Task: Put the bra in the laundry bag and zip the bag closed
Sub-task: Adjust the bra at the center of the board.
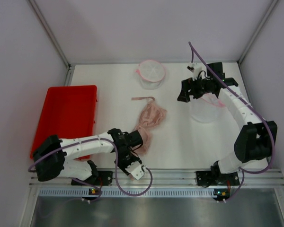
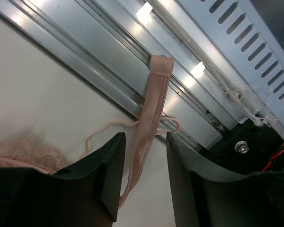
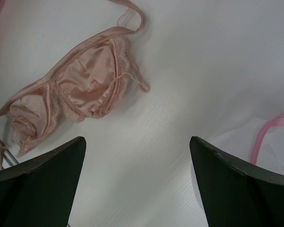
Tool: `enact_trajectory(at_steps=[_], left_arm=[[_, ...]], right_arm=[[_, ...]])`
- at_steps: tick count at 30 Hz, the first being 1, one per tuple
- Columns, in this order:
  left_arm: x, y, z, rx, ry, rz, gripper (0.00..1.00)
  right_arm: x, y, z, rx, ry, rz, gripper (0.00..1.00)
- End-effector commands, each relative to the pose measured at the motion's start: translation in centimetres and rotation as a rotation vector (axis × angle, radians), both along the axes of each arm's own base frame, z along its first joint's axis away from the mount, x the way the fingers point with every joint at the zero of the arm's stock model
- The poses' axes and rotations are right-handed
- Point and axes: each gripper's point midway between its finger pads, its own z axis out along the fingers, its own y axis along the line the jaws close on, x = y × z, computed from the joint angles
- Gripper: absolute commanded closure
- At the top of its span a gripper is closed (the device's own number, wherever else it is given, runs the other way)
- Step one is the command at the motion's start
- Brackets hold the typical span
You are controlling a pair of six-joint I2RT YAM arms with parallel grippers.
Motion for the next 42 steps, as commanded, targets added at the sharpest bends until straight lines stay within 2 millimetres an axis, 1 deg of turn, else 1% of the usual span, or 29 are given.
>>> enact_trajectory(at_steps=[1, 2, 7, 14, 17, 18, 20, 21, 22, 23, 24, 25, 26, 29, 30, 32, 34, 35, 36, 37, 38, 39, 40, 42], left_arm=[[0.5, -0.6, -1.5, -0.033, -0.054, -0.079, 0.55], [0.6, -0.6, -1.6, -0.033, -0.063, -0.077, 0.60], [0.9, -0.4, -2.2, -0.024, -0.083, -0.092, 0.66], [1.5, 0.0, -3.0, 0.007, -0.111, -0.097, 0.65], [1.4, -0.1, -2.9, -0.002, -0.107, -0.100, 0.74], [1.2, -0.3, -2.7, -0.012, -0.097, -0.095, 0.82], [1.0, -1.0, -1.9, -0.040, -0.089, -0.074, 0.90], [0.2, -1.2, -1.2, -0.059, -0.052, -0.067, 0.94], [0.1, -2.1, 0.0, -0.094, -0.041, -0.034, 1.00], [0.0, -2.9, 1.6, -0.151, -0.039, -0.014, 1.00], [-0.5, -3.5, 2.9, -0.180, -0.001, 0.032, 1.00], [-0.5, -4.5, 4.7, -0.230, 0.003, 0.052, 1.00], [-0.5, -4.9, 6.2, -0.273, 0.002, 0.073, 1.00], [-0.5, -6.2, 9.0, -0.326, 0.033, 0.152, 1.00], [-0.4, -6.3, 9.4, -0.318, 0.046, 0.196, 1.00], [-0.1, -6.5, 9.6, -0.315, 0.055, 0.226, 1.00], [0.9, -6.3, 9.1, -0.297, 0.073, 0.274, 1.00], [1.3, -6.5, 9.1, -0.306, 0.086, 0.294, 1.00], [2.0, -6.6, 8.6, -0.287, 0.106, 0.330, 1.00], [3.6, -6.5, 8.6, -0.294, 0.122, 0.398, 1.00], [4.4, -6.7, 8.8, -0.305, 0.160, 0.434, 1.00], [5.9, -7.1, 9.5, -0.329, 0.172, 0.491, 1.00], [8.2, -6.7, 9.0, -0.316, 0.193, 0.580, 1.00], [10.4, -7.0, 9.4, -0.331, 0.237, 0.671, 1.00]], right_arm=[[0.4, 0.1, 1.2, -0.006, -0.033, 0.008, 0.08], [0.4, 0.1, 1.1, -0.008, -0.034, 0.011, 0.08], [0.5, 0.0, 1.0, -0.011, -0.032, 0.009, 0.07], [0.5, 0.0, 1.3, -0.014, -0.040, 0.009, 0.07], [0.5, -0.1, 1.4, -0.020, -0.049, 0.008, 0.08], [0.6, -0.1, 1.3, -0.021, -0.047, 0.009, 0.07], [0.6, -0.1, 1.5, -0.021, -0.052, 0.009, 0.07], [0.6, -0.1, 1.5, -0.022, -0.051, 0.010, 0.07], [0.7, -0.1, 1.5, -0.022, -0.053, 0.010, 0.07], [0.6, -0.1, 1.6, -0.022, -0.054, 0.013, 0.07], [0.6, -0.1, 1.6, -0.022, -0.054, 0.014, 0.07], [0.6, -0.1, 1.6, -0.023, -0.054, 0.016, 0.07], [0.6, -0.1, 1.7, -0.023, -0.056, 0.018, 0.07], [0.7, 0.0, 1.5, -0.022, -0.050, 0.020, 0.07], [0.7, 0.0, 1.2, -0.022, -0.042, 0.021, 0.07], [0.7, 0.0, 1.2, -0.018, -0.041, 0.022, 0.07], [0.8, 0.2, 1.1, -0.012, -0.034, 0.022, 0.07], [0.9, 0.3, 1.2, -0.008, -0.033, 0.022, 0.07], [0.9, 0.3, 1.2, -0.003, -0.030, 0.019, 0.07], [0.9, 0.4, 1.2, 0.000, -0.028, 0.022, 0.07], [0.9, 0.5, 1.3, 0.003, -0.028, 0.023, 0.08], [1.0, 0.5, 1.2, 0.002, -0.028, 0.021, 0.08], [1.0, 0.5, 1.1, 0.001, -0.024, 0.022, 0.08], [1.1, 0.5, 1.1, 0.003, -0.024, 0.022, 0.08]])
